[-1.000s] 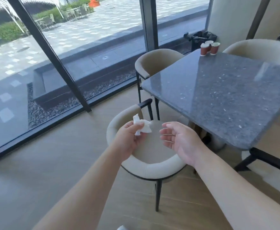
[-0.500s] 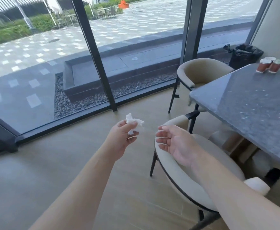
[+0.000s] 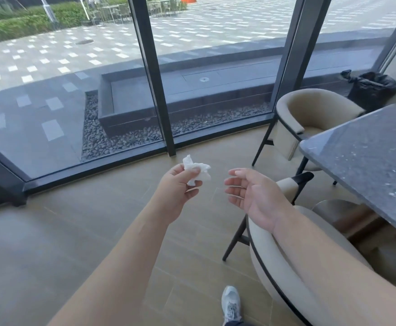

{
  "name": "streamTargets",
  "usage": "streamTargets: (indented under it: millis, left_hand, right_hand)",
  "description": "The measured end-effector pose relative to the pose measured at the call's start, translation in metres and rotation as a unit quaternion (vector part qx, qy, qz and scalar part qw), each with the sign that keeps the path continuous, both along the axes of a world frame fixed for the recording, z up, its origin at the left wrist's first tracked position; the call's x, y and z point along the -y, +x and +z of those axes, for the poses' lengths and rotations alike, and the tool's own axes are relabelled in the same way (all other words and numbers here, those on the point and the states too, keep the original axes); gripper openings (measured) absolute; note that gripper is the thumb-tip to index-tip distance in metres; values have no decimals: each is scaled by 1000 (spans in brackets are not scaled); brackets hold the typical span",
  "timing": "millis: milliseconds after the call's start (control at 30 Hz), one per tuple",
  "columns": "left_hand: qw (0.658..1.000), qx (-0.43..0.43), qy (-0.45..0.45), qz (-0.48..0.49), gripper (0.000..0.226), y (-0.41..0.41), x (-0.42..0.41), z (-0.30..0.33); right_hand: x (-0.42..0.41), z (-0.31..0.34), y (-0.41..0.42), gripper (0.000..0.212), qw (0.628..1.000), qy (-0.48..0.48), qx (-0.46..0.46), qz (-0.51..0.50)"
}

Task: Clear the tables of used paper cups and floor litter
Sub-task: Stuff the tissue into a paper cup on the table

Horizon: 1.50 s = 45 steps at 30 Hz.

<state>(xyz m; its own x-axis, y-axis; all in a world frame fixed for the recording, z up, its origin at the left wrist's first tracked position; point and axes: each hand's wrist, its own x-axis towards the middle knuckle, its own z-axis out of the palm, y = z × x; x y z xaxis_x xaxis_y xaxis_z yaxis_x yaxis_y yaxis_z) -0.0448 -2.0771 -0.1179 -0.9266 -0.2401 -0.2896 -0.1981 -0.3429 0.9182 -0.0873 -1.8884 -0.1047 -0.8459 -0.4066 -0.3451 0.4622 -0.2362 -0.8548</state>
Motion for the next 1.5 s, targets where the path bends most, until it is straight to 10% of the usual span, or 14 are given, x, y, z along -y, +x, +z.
streamTargets:
  millis: [1500]
  left_hand:
    - [992, 34, 105, -56, 21, -622, 369, -6]
  right_hand:
    - [350, 24, -581, 16, 992, 41, -33, -116]
